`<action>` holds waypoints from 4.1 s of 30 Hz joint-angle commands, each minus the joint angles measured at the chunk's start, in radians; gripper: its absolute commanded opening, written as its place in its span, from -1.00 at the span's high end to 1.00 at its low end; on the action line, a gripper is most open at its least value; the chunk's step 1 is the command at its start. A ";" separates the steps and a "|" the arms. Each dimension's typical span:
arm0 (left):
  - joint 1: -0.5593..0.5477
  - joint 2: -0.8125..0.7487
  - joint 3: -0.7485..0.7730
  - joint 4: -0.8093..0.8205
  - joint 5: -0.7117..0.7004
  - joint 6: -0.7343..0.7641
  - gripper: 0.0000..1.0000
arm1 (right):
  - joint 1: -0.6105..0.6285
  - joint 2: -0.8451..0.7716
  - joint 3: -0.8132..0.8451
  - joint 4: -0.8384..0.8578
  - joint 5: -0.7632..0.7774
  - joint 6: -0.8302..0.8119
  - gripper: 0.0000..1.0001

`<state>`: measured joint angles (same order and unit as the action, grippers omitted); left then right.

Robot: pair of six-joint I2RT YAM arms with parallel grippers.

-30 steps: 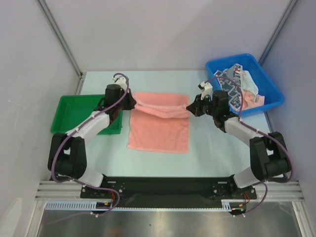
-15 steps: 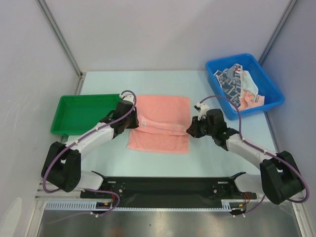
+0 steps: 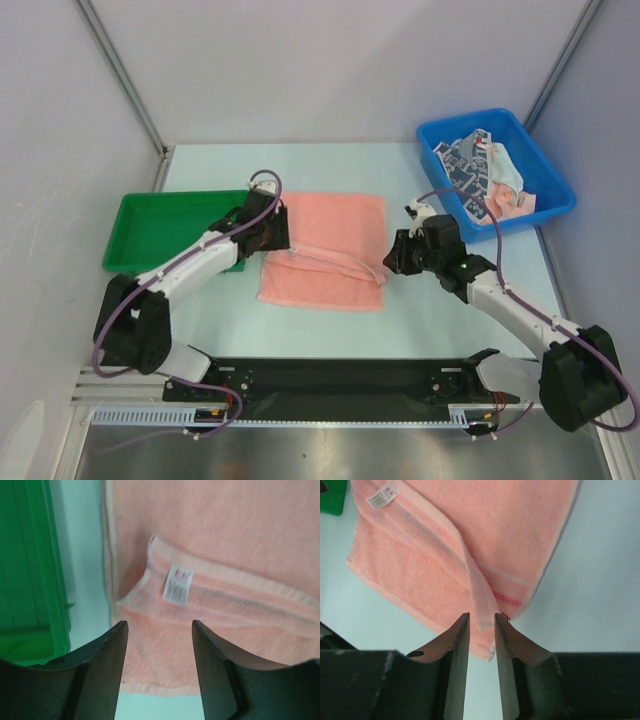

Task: Fold and stack the towels
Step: Fold the towel

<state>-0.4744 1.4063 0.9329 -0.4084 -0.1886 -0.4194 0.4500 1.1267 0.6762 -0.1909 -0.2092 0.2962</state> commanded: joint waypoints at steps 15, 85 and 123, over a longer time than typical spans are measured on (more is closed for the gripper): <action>0.020 0.442 0.415 -0.113 0.060 0.208 -0.25 | 0.067 0.301 0.155 0.028 0.036 -0.108 0.18; 0.065 -0.038 0.001 -0.274 0.103 0.079 0.23 | 0.179 0.067 0.042 -0.228 0.094 -0.031 0.71; -0.015 -0.035 -0.152 -0.121 -0.032 -0.225 -0.11 | 0.239 0.150 -0.104 0.021 0.192 0.411 0.76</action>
<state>-0.4889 1.4300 0.7483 -0.5152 -0.1829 -0.6247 0.6785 1.2781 0.5922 -0.2501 -0.0006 0.6621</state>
